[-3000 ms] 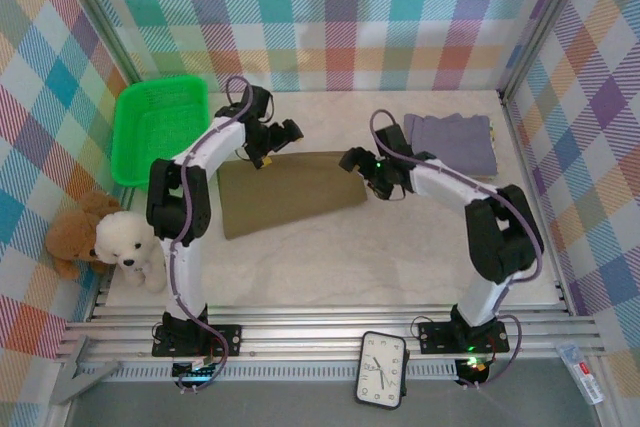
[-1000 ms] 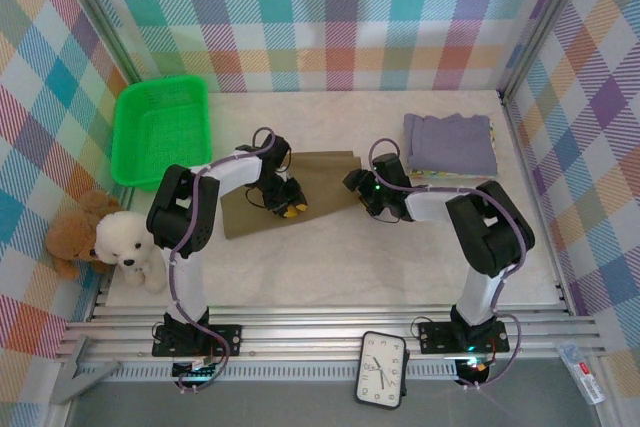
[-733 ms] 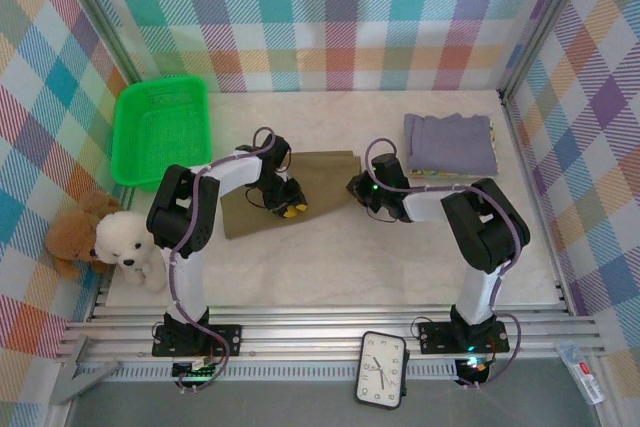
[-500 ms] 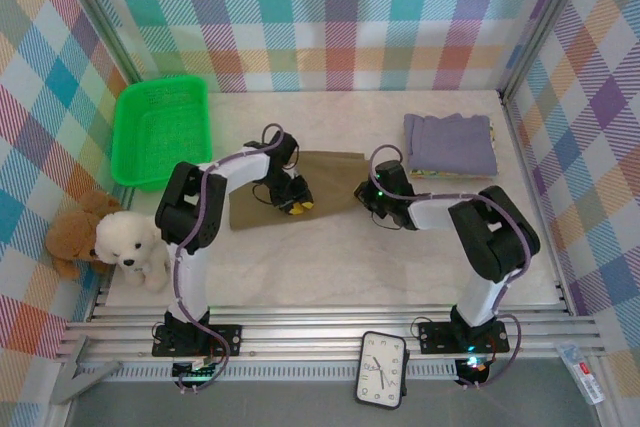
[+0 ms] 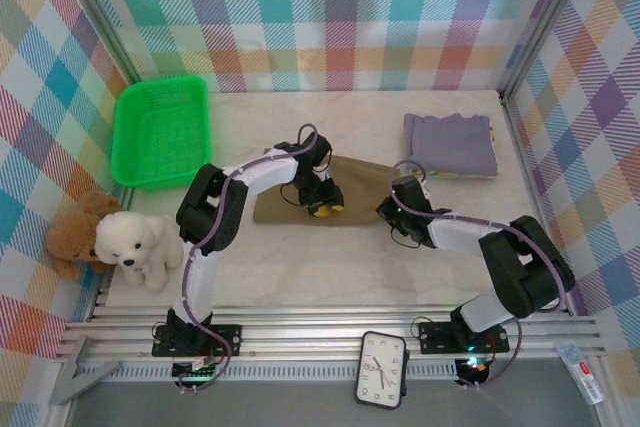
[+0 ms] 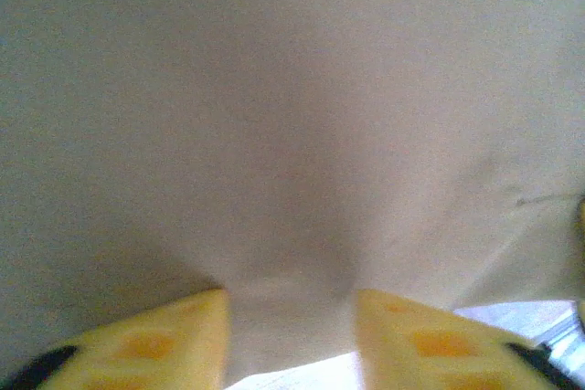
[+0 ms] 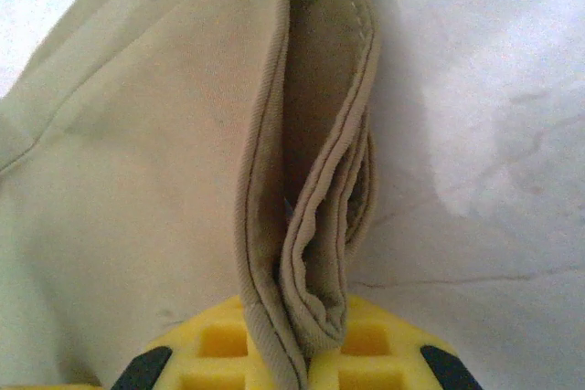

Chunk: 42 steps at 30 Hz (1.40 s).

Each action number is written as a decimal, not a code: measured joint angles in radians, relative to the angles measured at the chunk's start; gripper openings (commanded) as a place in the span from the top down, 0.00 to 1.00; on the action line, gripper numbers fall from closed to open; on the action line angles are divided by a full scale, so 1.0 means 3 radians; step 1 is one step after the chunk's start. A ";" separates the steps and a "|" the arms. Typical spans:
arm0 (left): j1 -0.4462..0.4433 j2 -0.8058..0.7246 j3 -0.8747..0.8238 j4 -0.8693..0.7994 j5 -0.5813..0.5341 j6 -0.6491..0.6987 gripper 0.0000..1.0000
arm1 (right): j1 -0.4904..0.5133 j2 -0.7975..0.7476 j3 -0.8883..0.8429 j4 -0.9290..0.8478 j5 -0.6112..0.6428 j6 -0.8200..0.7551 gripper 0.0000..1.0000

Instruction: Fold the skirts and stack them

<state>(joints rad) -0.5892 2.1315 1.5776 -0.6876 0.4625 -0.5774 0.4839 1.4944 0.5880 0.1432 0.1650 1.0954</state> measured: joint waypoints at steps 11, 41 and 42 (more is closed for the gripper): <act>0.0633 -0.0769 -0.0015 -0.0395 -0.0621 0.0081 0.33 | 0.0000 -0.0071 0.0151 -0.0337 0.0099 -0.0092 1.00; 0.1303 -0.0290 -0.0483 -0.0193 -0.0637 0.0319 0.79 | 0.0003 0.0278 0.1169 -0.0684 -0.0003 -0.1569 1.00; 0.1306 -0.0294 -0.0493 -0.0181 -0.0636 0.0319 0.80 | 0.0005 0.0304 0.1237 -0.0715 -0.0009 -0.1666 1.00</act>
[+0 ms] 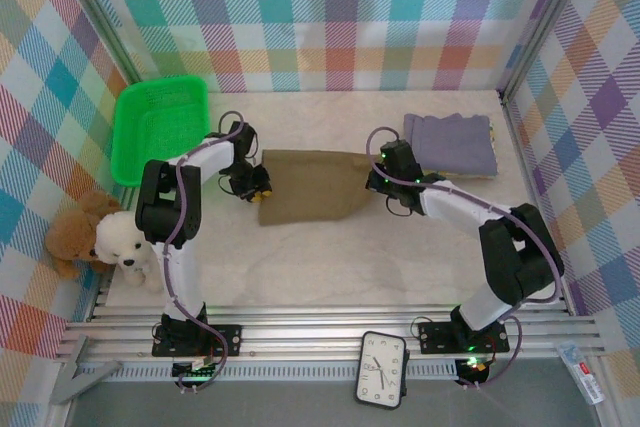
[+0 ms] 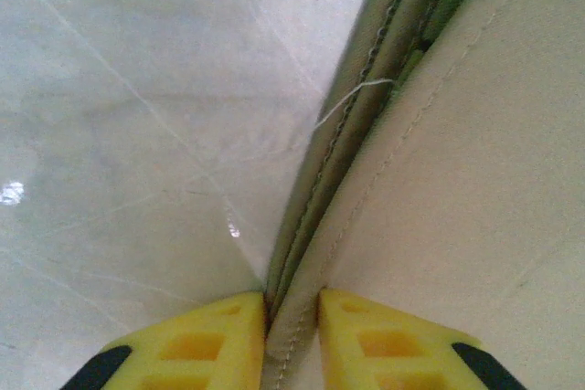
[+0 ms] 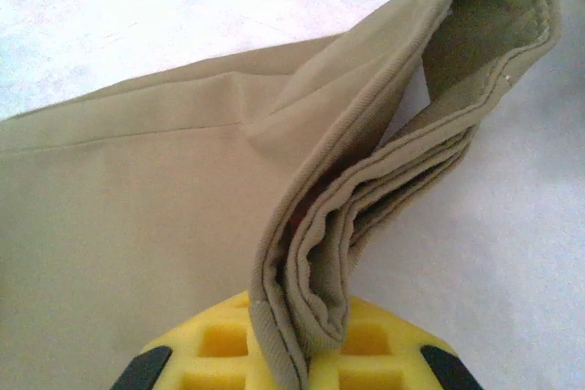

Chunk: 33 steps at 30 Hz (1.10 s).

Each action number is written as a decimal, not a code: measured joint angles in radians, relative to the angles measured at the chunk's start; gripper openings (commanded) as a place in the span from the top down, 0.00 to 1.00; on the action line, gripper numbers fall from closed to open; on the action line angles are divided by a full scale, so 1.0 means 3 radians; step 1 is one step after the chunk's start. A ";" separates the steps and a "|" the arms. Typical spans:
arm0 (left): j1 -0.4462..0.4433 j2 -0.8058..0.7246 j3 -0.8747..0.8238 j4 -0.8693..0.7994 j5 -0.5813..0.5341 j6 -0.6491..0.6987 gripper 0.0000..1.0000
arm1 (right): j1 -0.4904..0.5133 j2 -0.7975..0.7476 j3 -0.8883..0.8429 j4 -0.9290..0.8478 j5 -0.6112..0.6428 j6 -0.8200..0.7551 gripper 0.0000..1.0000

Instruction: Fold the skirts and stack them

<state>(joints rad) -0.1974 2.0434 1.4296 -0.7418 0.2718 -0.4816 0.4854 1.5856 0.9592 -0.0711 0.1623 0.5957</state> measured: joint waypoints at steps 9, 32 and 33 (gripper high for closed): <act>0.0020 -0.0006 -0.0023 0.0032 0.0053 0.0001 0.81 | 0.0326 0.0493 0.0977 -0.0379 -0.0196 -0.1045 1.00; 0.0181 -0.0027 -0.0149 0.0165 0.0413 -0.0064 0.85 | 0.0977 0.2116 0.2619 -0.1019 -0.1195 -0.1727 1.00; 0.0184 -0.0027 -0.0149 0.0165 0.0423 -0.0064 0.84 | 0.0977 0.2116 0.2631 -0.1045 -0.1200 -0.1727 0.99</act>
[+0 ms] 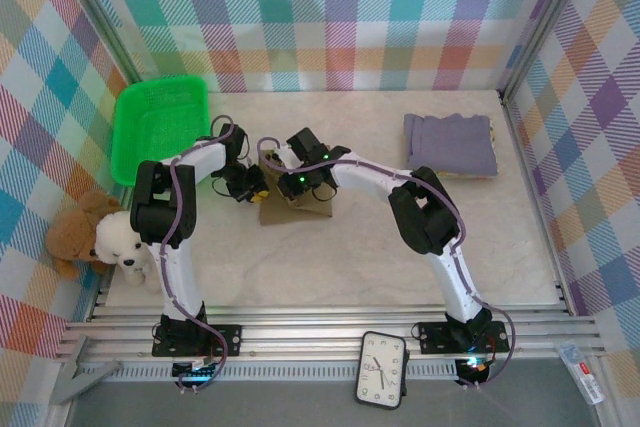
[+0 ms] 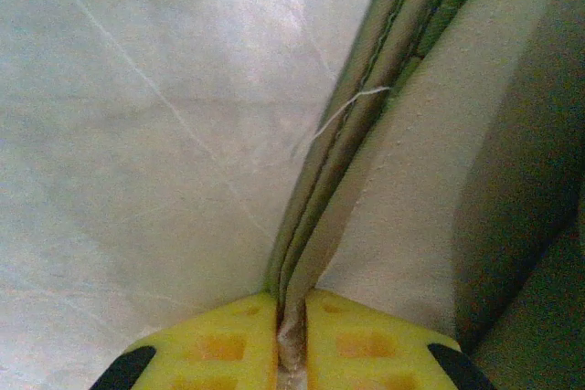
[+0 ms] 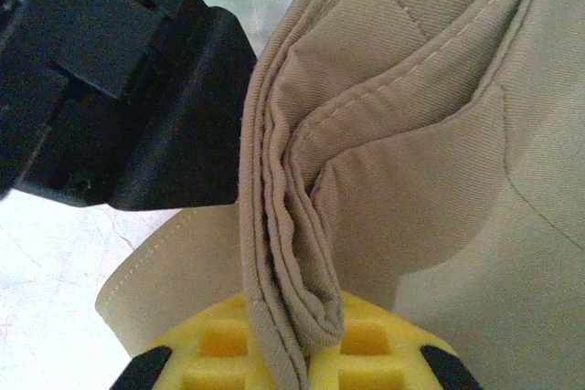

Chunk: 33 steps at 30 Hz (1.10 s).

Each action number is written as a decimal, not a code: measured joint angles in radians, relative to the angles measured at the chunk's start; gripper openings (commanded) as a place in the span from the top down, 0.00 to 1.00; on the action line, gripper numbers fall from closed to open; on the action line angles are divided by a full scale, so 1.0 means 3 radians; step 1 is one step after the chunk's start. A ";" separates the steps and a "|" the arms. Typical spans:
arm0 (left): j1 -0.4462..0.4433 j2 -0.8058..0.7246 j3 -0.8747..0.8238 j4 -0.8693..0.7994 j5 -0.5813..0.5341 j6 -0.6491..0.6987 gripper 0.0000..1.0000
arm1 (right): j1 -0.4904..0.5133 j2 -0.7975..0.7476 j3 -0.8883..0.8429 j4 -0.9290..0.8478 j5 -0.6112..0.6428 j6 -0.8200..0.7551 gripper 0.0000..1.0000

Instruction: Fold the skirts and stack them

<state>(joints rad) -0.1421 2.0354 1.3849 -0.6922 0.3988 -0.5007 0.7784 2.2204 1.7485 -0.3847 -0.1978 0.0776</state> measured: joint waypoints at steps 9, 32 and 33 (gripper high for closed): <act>0.0003 0.0000 0.0010 0.0000 0.0013 0.0001 0.81 | 0.0008 0.0000 0.0090 -0.0237 -0.0080 0.0039 0.74; -0.0042 -0.0337 0.0060 -0.0186 -0.0434 -0.0048 0.63 | -0.0492 -0.1162 -0.0900 0.0473 -0.0217 0.0641 0.28; -0.0042 -0.0421 0.0060 -0.0210 -0.0477 -0.0057 0.62 | -0.0537 -0.1158 -0.0928 0.0509 -0.0186 0.0740 0.29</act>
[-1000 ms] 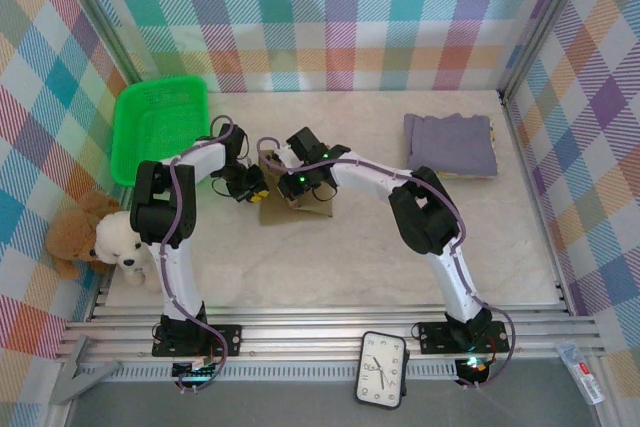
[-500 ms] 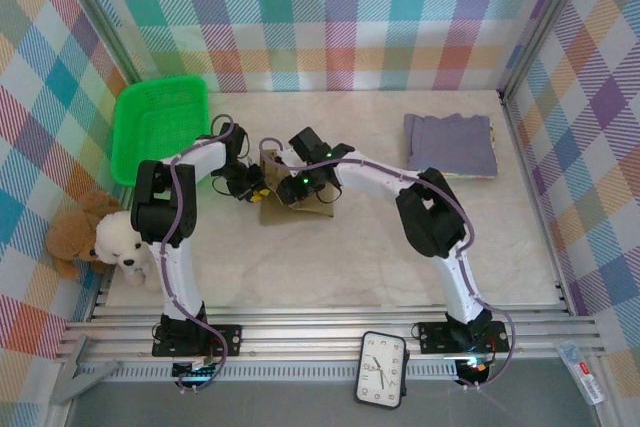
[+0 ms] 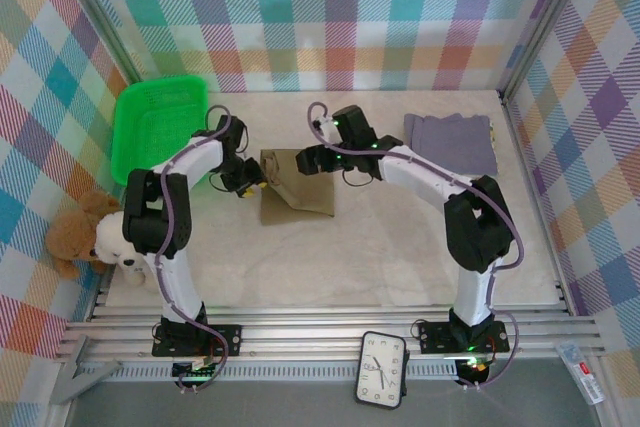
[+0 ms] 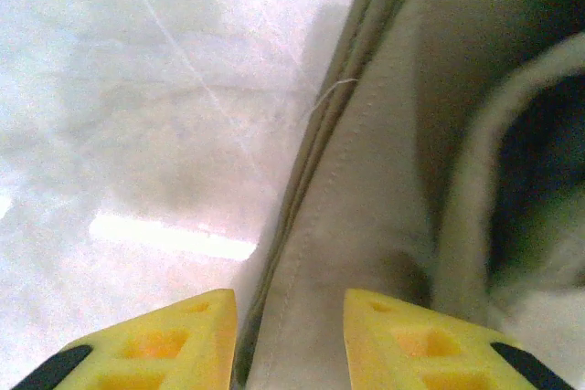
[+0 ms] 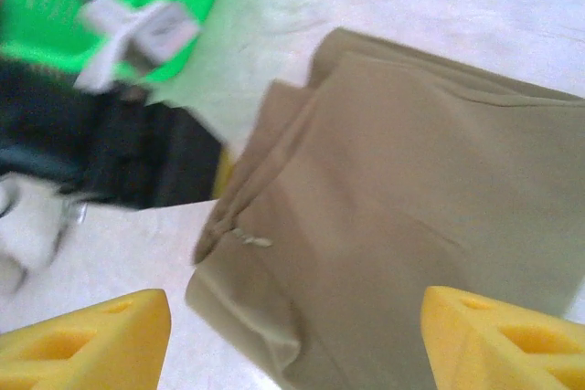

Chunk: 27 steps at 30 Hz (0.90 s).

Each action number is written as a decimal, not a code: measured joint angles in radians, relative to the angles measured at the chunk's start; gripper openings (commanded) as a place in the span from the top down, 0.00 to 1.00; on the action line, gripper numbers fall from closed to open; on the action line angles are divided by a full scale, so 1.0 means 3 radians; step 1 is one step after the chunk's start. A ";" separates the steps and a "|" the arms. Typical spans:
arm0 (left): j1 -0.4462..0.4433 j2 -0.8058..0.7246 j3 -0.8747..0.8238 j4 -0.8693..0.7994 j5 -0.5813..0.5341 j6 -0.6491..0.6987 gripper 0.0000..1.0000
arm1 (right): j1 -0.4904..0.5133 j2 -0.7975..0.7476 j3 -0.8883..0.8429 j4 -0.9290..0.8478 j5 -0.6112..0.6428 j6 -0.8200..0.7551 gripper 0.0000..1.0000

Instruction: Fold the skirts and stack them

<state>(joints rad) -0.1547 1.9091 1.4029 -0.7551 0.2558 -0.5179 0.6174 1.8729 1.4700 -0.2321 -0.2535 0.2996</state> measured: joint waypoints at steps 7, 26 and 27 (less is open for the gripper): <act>-0.0004 -0.0504 -0.0039 -0.0020 -0.0146 -0.0069 0.60 | -0.0206 0.0332 0.0285 -0.0132 0.0062 0.0337 0.67; -0.0740 0.0088 -0.0037 0.0496 0.0689 -0.0383 0.62 | -0.0233 0.2018 0.2361 -0.1658 0.0015 0.0367 1.00; -0.0749 0.0155 -0.0038 0.0495 0.0682 -0.0390 0.62 | -0.0247 0.2021 0.2344 -0.1681 0.0032 0.0401 1.00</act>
<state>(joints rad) -0.3794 1.9556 1.3914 -0.6067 0.4603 -0.6350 0.5434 2.4790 2.1731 -0.7364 -0.2440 0.4198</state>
